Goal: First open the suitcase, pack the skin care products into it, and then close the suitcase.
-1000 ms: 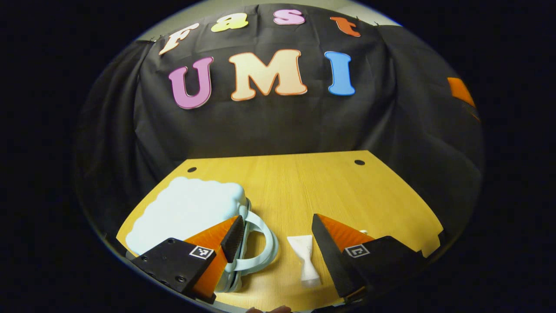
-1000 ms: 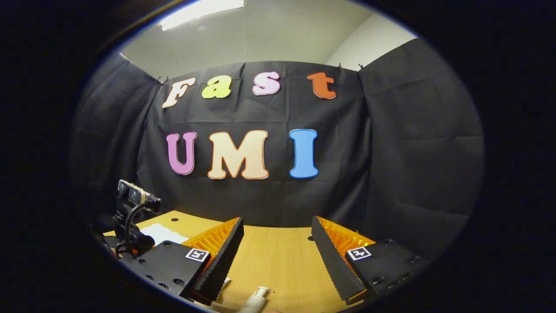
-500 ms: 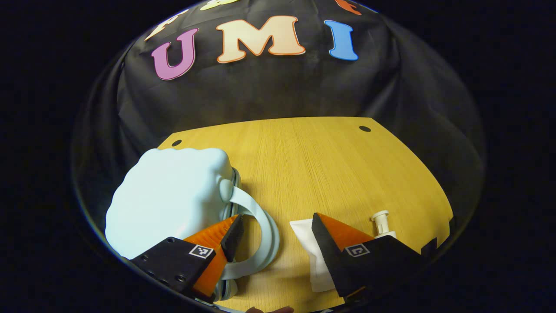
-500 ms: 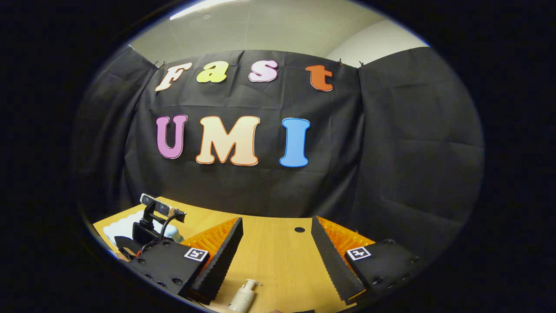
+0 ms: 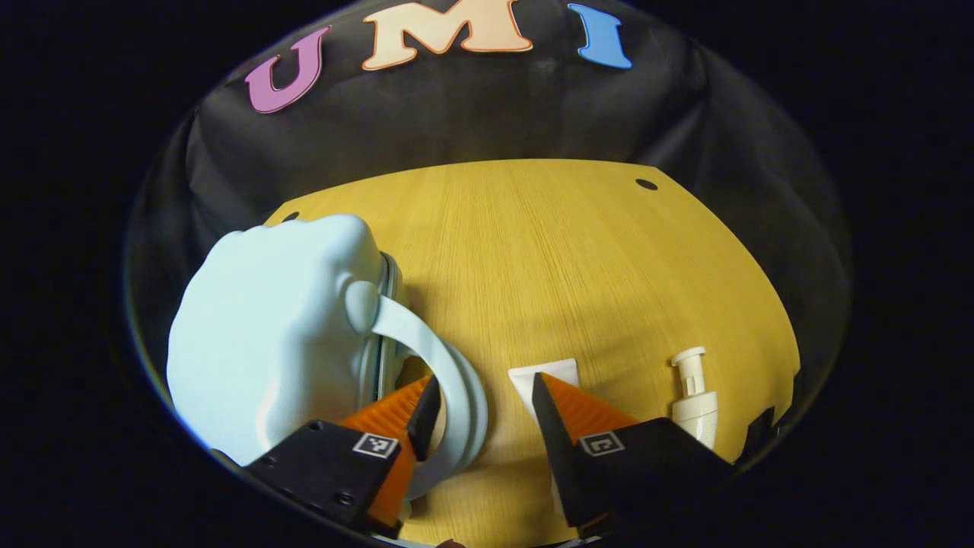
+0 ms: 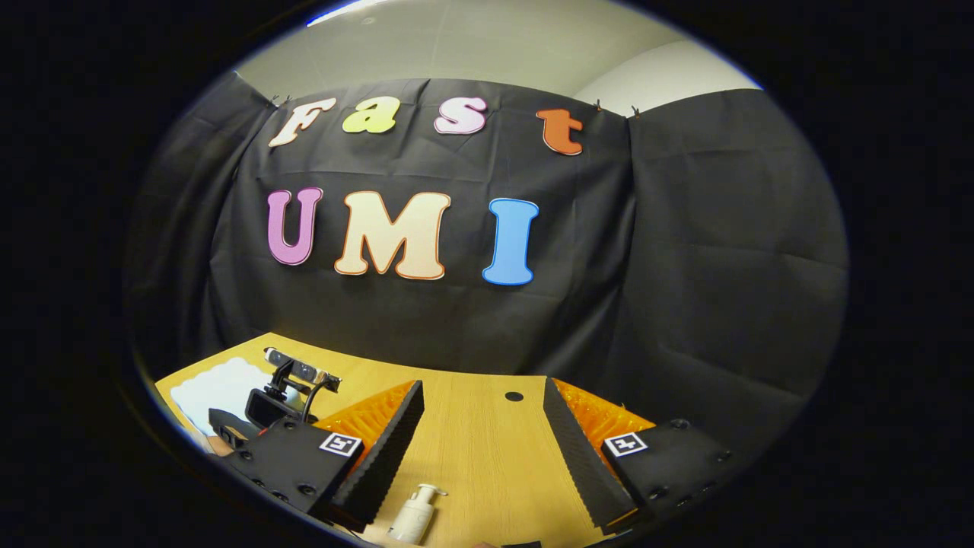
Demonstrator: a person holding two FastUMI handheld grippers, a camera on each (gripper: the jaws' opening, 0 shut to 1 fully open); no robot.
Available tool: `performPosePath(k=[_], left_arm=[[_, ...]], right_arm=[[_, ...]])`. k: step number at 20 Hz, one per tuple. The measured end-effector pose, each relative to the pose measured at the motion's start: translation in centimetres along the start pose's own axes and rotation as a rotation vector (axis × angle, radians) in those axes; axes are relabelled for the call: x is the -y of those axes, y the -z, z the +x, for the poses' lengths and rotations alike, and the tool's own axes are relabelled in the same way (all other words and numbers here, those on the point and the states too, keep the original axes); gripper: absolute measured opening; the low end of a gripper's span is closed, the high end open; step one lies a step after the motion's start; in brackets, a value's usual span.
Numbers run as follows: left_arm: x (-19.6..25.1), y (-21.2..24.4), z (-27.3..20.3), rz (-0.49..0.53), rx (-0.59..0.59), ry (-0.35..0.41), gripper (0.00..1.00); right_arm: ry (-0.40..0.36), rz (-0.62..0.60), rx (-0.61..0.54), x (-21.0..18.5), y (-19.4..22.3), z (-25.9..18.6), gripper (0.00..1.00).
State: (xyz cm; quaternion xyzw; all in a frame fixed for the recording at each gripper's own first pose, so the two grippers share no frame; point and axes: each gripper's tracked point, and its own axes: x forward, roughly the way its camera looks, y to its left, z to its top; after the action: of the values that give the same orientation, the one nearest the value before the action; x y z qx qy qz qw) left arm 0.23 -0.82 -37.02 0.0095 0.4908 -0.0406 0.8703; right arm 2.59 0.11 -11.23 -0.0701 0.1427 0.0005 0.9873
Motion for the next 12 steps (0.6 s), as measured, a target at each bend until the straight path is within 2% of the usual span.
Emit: performPosePath(k=[1,2,3,4,6,9,12], left_arm=[[-0.6,0.0,0.1,0.005,0.000,-0.018,0.63],[-1.1,0.0,0.1,0.002,0.002,-0.034,0.47],[-1.3,0.0,-0.1,-0.007,-0.003,-0.041,0.38],[-1.4,-0.2,-0.3,-0.018,0.000,-0.040,0.22],[-1.4,-0.1,-0.2,-0.040,-0.007,-0.030,0.13],[-1.1,-0.1,-0.5,-0.062,-0.033,-0.005,0.08],[-1.0,-1.2,-1.3,-0.038,-0.009,0.020,0.02]], right_arm=[[0.001,-0.002,0.000,0.0,0.0,0.0,1.00],[-0.001,-0.003,0.001,-0.1,0.0,0.1,1.00],[-0.003,-0.004,0.003,-0.1,-0.1,0.1,1.00],[-0.004,-0.004,0.005,-0.2,-0.1,0.1,1.00],[-0.009,-0.001,0.008,-0.4,-0.2,0.2,1.00],[-0.016,0.005,0.012,-0.6,-0.2,0.2,1.00],[-0.023,0.014,0.010,-0.7,0.0,0.2,1.00]])
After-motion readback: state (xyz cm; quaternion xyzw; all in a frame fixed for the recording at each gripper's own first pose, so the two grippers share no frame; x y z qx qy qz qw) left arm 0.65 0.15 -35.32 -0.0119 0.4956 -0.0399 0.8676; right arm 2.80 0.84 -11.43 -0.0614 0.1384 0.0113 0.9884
